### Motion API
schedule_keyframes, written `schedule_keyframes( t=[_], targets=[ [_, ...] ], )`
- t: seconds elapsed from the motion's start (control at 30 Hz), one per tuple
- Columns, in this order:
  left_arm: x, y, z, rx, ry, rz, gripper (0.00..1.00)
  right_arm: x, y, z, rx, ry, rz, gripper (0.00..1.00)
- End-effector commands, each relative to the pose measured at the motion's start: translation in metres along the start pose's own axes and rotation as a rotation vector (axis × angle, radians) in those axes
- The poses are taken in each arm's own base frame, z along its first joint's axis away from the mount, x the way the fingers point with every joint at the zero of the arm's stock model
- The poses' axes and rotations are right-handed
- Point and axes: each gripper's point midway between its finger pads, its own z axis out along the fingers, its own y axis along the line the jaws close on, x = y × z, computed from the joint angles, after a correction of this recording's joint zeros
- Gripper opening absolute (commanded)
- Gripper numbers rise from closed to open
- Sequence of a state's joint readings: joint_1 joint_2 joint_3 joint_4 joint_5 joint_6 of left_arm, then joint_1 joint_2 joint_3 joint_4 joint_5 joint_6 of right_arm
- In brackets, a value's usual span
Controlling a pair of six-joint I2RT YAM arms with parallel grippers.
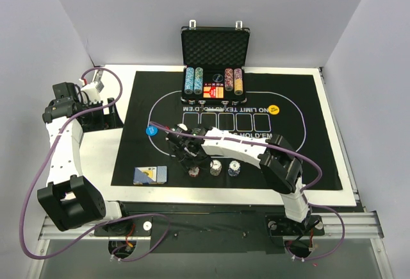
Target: Distribute texas hold em gaming equipment
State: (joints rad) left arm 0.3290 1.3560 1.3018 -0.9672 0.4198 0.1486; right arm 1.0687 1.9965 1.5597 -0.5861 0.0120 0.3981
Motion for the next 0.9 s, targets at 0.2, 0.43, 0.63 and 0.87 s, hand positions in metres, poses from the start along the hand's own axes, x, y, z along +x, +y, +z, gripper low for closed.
schedule_keyframes(
  t=[0.2,0.43,0.63,0.87],
  targets=[
    [-0.01,-0.002,-0.007,0.006,-0.058,0.038,0.96,-0.064,-0.004,-0.001,0.035,-0.085,0.027,0.33],
    [-0.011,-0.003,-0.007,0.011,-0.056,0.035,0.96,-0.121,0.01,0.027,-0.016,-0.153,0.051,0.33],
    [-0.013,-0.004,-0.009,0.016,-0.06,0.04,0.96,-0.133,0.018,0.056,-0.078,-0.158,0.068,0.34],
    [-0.014,-0.006,-0.009,0.029,-0.06,0.047,0.96,-0.151,0.024,0.074,-0.127,-0.19,0.091,0.34]
  ],
)
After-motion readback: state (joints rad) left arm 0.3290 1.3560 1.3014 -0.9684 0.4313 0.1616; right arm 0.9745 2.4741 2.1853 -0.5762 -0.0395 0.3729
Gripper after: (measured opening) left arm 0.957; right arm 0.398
